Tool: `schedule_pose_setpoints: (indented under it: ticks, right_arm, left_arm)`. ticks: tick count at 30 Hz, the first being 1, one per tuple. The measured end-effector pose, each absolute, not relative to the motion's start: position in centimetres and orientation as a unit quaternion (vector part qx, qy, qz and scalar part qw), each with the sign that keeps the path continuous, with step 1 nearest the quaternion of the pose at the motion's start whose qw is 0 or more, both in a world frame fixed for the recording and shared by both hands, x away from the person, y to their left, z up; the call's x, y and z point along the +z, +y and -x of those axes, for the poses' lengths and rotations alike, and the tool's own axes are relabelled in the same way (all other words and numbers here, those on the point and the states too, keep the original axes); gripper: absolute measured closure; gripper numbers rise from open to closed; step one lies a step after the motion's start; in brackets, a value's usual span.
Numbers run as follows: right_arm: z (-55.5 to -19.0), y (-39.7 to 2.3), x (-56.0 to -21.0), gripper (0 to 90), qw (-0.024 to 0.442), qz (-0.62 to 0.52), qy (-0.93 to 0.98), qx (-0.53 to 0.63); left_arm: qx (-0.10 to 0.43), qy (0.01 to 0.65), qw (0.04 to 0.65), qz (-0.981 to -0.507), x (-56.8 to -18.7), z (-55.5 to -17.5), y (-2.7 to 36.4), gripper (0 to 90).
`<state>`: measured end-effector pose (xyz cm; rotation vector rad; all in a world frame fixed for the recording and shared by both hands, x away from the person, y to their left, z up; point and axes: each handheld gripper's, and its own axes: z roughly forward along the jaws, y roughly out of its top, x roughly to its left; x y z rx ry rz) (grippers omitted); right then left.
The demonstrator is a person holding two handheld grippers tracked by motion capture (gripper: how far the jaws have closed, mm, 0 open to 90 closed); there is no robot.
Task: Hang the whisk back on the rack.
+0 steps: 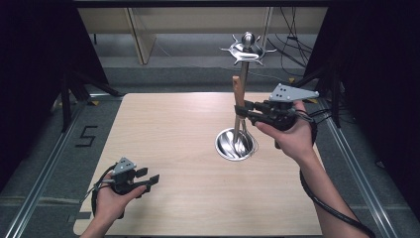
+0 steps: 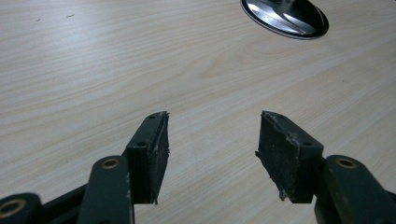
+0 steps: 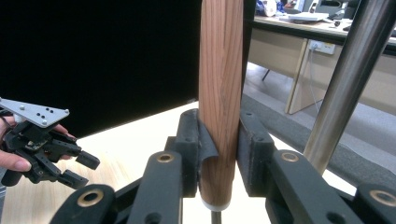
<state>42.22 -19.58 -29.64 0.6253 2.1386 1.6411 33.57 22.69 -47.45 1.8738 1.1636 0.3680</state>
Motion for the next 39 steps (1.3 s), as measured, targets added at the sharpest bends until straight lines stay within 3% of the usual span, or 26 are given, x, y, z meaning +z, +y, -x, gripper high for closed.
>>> schedule_pose_setpoints:
  ticks: [39]
  right_arm:
    - [-42.45, -19.13, -28.7, 73.4, 0.179, -0.229, 0.756, 0.587]
  left_arm:
    - [0.148, 0.47, 0.441, -0.75, -47.44, -33.48, 22.74, 41.8]
